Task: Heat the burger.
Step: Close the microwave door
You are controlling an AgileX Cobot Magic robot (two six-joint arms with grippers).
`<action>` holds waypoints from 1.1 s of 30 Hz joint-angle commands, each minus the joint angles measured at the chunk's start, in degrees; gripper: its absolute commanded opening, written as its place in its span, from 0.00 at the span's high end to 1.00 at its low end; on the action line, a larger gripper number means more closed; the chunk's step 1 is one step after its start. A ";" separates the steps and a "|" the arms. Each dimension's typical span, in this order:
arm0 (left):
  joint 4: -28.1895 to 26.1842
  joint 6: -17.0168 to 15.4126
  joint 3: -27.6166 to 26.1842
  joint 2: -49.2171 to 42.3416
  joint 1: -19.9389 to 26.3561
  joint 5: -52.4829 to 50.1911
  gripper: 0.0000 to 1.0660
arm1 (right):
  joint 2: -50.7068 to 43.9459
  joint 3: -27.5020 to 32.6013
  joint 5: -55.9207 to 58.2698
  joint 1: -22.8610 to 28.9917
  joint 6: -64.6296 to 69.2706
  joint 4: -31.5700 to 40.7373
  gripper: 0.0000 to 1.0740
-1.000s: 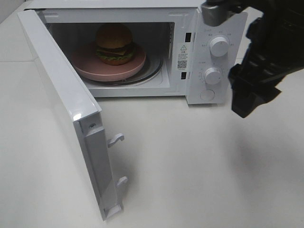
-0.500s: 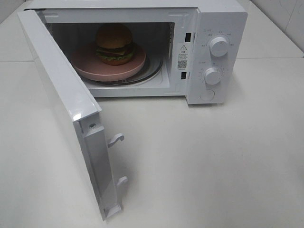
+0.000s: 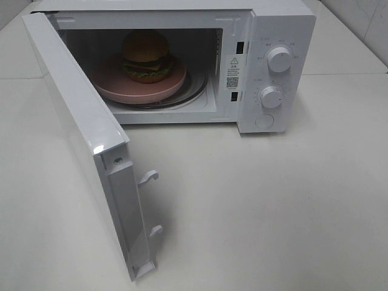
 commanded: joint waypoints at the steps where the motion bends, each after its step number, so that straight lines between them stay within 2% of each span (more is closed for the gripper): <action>1: -0.06 -0.23 0.06 -1.15 -0.23 0.00 0.04 | -8.54 2.23 -1.20 -0.23 0.11 0.29 0.29; 8: -0.06 -0.23 0.06 -1.15 -0.23 0.00 0.04 | -18.28 2.35 -2.75 -0.23 0.11 0.17 0.29; 12: -0.06 -0.23 0.06 -1.15 -0.23 0.00 0.04 | -24.06 4.41 -7.22 -0.23 -2.01 0.69 0.29; 25: -0.06 -0.23 0.06 -1.15 -0.23 0.00 0.04 | -33.58 4.47 -7.22 -0.23 -2.64 1.20 0.29; 33: 0.00 -0.29 0.06 -1.15 -0.23 0.00 0.04 | -33.46 4.47 -7.22 -0.23 -2.86 1.38 0.29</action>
